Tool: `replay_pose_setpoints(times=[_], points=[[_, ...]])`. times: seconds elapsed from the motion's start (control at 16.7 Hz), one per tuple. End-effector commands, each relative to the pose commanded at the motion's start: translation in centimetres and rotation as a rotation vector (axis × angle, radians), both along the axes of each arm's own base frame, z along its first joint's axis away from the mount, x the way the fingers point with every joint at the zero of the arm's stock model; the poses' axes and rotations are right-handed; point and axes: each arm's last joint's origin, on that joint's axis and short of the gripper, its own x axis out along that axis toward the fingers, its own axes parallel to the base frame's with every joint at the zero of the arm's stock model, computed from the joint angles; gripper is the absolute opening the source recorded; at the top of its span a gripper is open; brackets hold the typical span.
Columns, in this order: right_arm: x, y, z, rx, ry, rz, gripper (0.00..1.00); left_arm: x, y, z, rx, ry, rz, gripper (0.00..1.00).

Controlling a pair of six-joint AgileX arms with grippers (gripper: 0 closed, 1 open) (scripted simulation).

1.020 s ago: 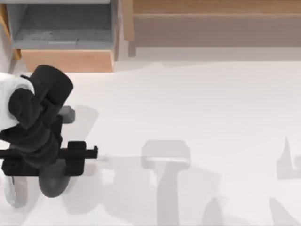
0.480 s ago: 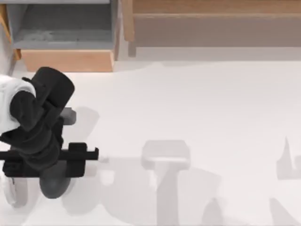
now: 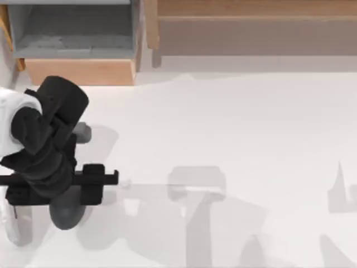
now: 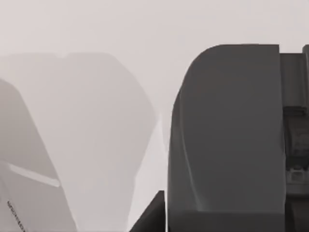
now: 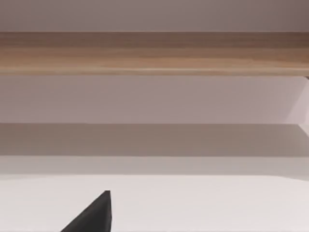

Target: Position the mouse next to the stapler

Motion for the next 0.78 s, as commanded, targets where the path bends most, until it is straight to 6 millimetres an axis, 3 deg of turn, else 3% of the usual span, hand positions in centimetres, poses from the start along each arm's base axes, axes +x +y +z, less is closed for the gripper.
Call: replay_pose_setpoints(times=[0.78], points=[[0.0, 0.0, 0.0, 0.000, 0.000, 0.000, 1.00, -0.3, 0.1, -1.8, 0.017, 0.044, -0.004, 0.00]])
